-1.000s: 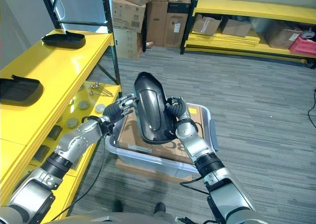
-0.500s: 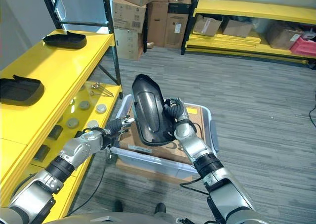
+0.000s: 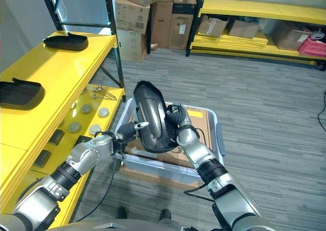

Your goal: Move parts from the plastic box to the shelf.

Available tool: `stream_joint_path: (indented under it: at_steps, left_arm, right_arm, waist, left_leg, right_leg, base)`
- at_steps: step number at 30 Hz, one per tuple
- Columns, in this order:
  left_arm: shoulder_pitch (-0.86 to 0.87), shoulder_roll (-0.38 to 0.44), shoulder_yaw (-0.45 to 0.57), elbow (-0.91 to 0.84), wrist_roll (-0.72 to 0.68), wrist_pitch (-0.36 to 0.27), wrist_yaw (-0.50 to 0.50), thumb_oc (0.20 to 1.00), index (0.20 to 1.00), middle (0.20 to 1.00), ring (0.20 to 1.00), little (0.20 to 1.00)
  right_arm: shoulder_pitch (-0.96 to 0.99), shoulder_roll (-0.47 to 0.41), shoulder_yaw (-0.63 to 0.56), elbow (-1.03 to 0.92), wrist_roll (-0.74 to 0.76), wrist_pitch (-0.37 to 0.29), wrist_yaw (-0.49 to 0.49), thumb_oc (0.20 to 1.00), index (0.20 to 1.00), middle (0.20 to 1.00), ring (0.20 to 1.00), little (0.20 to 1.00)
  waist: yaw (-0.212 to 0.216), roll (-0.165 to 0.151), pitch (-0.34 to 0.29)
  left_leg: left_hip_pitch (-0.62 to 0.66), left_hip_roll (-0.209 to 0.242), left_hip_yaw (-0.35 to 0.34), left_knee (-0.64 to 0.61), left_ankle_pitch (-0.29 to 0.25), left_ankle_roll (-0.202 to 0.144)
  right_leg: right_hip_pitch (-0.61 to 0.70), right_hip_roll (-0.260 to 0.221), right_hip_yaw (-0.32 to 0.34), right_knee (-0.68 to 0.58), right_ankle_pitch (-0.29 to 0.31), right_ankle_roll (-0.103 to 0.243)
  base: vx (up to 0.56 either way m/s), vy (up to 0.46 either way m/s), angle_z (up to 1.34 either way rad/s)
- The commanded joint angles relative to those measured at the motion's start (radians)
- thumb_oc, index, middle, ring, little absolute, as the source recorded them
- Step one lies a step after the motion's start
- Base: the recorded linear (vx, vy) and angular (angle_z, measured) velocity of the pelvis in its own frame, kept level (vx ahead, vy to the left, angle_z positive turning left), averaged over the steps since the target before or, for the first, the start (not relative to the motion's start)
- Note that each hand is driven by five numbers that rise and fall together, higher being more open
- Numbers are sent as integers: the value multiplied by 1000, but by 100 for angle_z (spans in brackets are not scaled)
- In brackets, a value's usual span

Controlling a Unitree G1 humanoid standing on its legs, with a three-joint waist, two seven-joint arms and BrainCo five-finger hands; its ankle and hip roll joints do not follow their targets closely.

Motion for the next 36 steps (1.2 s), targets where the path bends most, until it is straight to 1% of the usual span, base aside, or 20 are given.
stream_joint_path:
  at_steps: [1,7,10,11,12,13,17,24,26,27,31,32,33,36]
  left_arm:
    - [-90,-82,-63,61,-41,-60,-36,1000,1000,1000,1000,1000]
    - [-98,-103,-96,91,-11,-45,-46,1000,1000,1000,1000,1000]
    - [-96,-110,-122,115,44,-53,-56,1000,1000,1000,1000,1000]
    - [-96,-111,-124,118,52,-57,-54,843,843,843,843,843]
    - [-96,-109,-131,119,78,-69,-46,448,448,448,448,448]
    - [-98,-108,-139,123,103,-79,-38,200,200,200,200,200]
    - [-102,-96,-142,124,139,-84,-38,200,200,200,200,200]
    - [-102,-89,-142,113,115,-106,-29,200,200,200,200,200]
    - [-104,-91,-138,104,103,-127,-12,200,200,200,200,200]
    - [-105,-91,-137,103,104,-128,-11,200,200,200,200,200]
    - [-113,-89,-118,93,142,-177,17,200,200,200,200,200]
    - [-117,-87,-111,87,172,-200,39,200,200,200,200,200]
    - [-122,-84,-96,82,188,-216,64,200,200,200,200,200]
    - [-127,-74,-75,71,216,-233,99,200,200,200,200,200]
  right_arm:
    - [-137,14,17,13,-13,-76,-25,200,200,200,200,200]
    - [-138,28,18,22,-14,-88,-17,200,200,200,200,200]
    - [-130,38,17,21,-18,-94,-16,200,200,200,200,200]
    - [-128,39,16,19,-19,-93,-15,200,200,200,200,200]
    - [-126,39,15,14,-19,-92,-15,200,200,200,200,200]
    - [-125,39,14,6,-19,-85,-14,200,200,200,200,200]
    - [-122,41,14,-8,-15,-71,-17,200,200,200,200,200]
    - [-129,50,23,-19,-5,-47,-27,200,200,200,200,200]
    - [-133,54,25,-19,0,-42,-30,200,200,200,200,200]
    - [-133,54,25,-19,0,-42,-30,200,200,200,200,200]
    - [-133,54,22,-13,12,-41,-25,200,200,200,200,200]
    - [-132,55,22,-11,24,-40,-30,548,548,548,548,548]
    - [-129,60,17,-10,42,-37,-46,1000,1000,1000,1000,1000]
    - [-129,66,8,-11,60,-34,-57,1000,1000,1000,1000,1000]
  waist:
    - [20,2,-64]
    - [9,-2,-70]
    - [1,-3,-74]
    - [0,-3,-74]
    - [-1,-3,-74]
    - [-4,-4,-73]
    - [-5,-4,-74]
    - [-3,1,-73]
    - [-1,2,-70]
    - [-1,2,-70]
    - [2,2,-71]
    - [3,2,-71]
    - [5,1,-71]
    - [9,2,-70]
  left_leg:
    - [25,52,12,-8,-83,-32]
    - [25,52,19,-8,-84,-31]
    - [25,52,21,-8,-87,-30]
    - [24,52,22,-8,-87,-30]
    - [24,52,23,-8,-88,-29]
    - [25,51,23,-8,-89,-29]
    - [28,52,25,-8,-91,-30]
    - [31,51,25,-8,-91,-30]
    - [33,51,23,-8,-91,-30]
    - [33,51,23,-8,-90,-30]
    - [33,51,21,-8,-90,-30]
    - [33,50,19,-8,-90,-30]
    - [33,50,17,-8,-90,-31]
    - [32,50,14,-8,-89,-31]
  right_leg:
    - [1,-31,-9,-5,-67,89]
    - [-2,-28,-1,-5,-70,88]
    - [-5,-26,4,-5,-72,88]
    - [-5,-26,5,-5,-72,88]
    - [-6,-26,7,-5,-72,89]
    - [-6,-25,9,-5,-73,89]
    - [-5,-25,12,-5,-73,90]
    - [-1,-26,12,-5,-73,91]
    - [1,-26,11,-5,-73,90]
    - [1,-26,10,-5,-73,90]
    - [3,-25,9,-5,-73,89]
    - [4,-25,9,-5,-73,89]
    - [4,-25,8,-5,-72,89]
    - [5,-25,7,-5,-72,89]
  base:
    - [0,0,0]
    - [0,-5,-3]
    - [-1,-1,-1]
    - [0,0,0]
    - [0,0,0]
    - [0,0,0]
    - [0,0,0]
    - [0,0,0]
    - [0,0,0]
    - [0,0,0]
    - [0,0,0]
    - [-1,3,-3]
    - [0,0,0]
    - [0,0,0]
